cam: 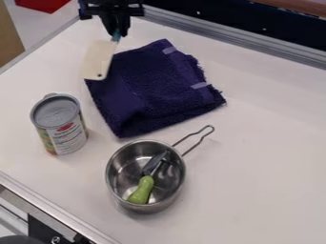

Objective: Moved the knife to the left side of the blue cloth

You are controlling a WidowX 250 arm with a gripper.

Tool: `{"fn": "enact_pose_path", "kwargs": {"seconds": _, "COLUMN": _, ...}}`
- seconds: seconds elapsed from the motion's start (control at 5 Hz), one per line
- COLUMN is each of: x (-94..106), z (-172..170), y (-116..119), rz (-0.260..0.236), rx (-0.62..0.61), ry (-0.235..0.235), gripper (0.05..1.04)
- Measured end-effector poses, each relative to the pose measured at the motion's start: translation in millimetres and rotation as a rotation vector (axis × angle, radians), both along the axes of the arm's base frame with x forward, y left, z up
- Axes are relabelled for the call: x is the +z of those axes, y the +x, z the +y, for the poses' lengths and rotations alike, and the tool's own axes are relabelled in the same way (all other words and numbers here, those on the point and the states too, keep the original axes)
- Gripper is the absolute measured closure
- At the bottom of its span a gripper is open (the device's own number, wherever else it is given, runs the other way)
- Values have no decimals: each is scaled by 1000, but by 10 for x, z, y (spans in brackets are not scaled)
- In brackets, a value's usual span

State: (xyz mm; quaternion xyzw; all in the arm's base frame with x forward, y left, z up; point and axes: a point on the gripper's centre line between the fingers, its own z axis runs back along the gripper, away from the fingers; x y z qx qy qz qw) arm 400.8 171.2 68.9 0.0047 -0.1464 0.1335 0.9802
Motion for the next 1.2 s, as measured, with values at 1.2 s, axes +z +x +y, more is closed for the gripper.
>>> {"fn": "enact_pose_path", "kwargs": {"seconds": 1.2, "x": -414, "z": 644, "y": -274, "rz": 39, "rx": -36, "ry": 82, "gripper": 568}}
